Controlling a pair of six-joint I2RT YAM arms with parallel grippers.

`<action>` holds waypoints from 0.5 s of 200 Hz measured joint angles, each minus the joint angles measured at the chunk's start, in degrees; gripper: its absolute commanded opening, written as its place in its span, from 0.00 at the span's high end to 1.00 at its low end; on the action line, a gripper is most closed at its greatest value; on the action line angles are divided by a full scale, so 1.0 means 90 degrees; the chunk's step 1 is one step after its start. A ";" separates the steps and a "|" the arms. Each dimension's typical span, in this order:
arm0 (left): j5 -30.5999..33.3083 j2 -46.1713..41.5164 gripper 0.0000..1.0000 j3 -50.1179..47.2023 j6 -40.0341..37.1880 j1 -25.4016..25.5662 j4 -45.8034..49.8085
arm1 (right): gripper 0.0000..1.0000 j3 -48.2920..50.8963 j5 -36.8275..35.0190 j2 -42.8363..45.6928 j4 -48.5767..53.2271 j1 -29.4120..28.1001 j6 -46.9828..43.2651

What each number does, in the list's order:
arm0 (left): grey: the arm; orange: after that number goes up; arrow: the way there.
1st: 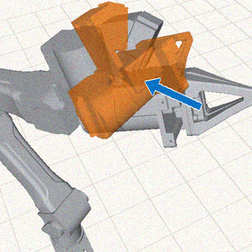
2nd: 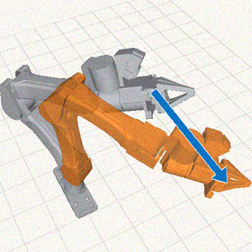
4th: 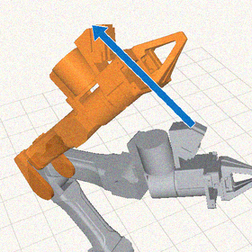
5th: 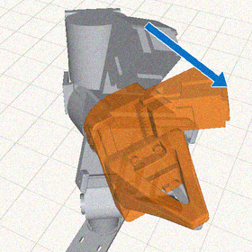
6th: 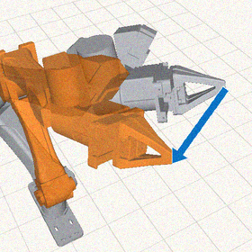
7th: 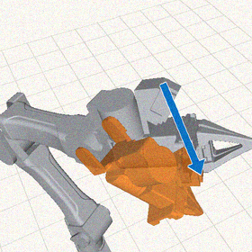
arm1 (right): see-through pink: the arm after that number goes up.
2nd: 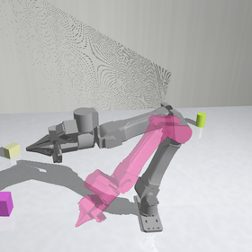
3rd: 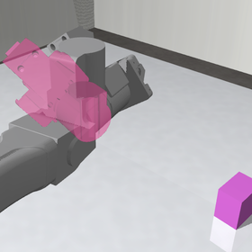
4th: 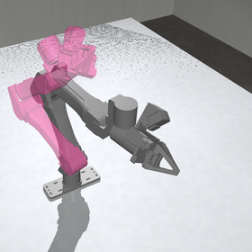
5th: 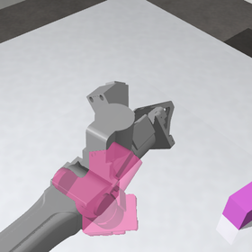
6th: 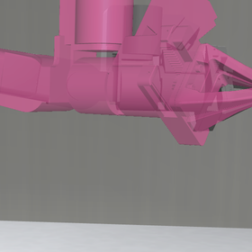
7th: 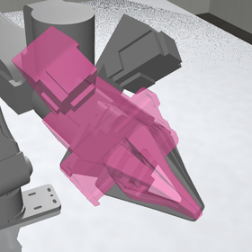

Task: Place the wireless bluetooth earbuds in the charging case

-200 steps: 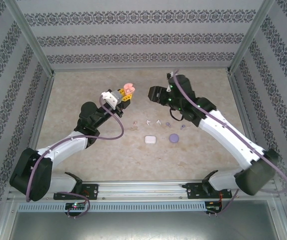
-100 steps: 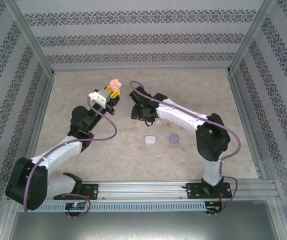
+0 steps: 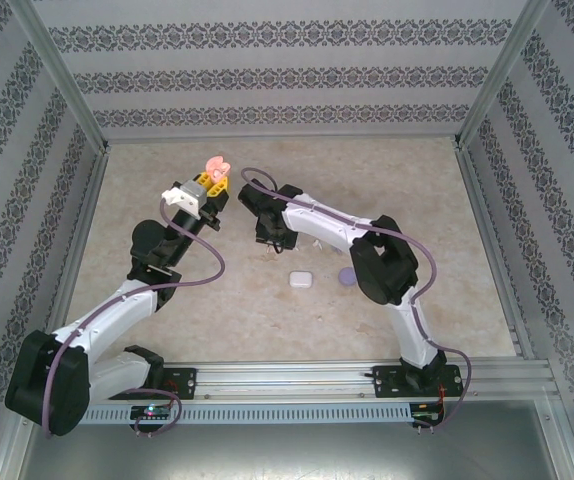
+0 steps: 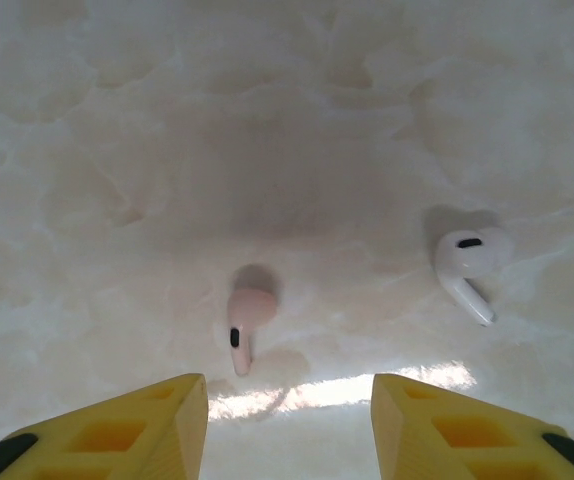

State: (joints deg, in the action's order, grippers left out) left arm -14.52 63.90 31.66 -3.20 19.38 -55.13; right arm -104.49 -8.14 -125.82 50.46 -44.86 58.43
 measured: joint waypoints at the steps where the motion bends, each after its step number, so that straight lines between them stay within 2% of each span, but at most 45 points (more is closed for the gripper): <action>1: 0.0000 -0.0002 1.00 -0.0002 0.0002 0.0000 -0.0005 | 0.53 -0.0017 0.0000 -0.0019 0.0007 0.0000 0.0005; 100: 0.0005 -0.0073 1.00 -0.0005 0.0056 0.0000 -0.0121 | 0.58 -0.0869 0.0063 -0.0971 0.0355 0.0044 0.0306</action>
State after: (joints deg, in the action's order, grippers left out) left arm -14.48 63.24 31.62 -2.70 19.38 -56.23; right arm -112.31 -7.57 -134.56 53.65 -44.47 61.19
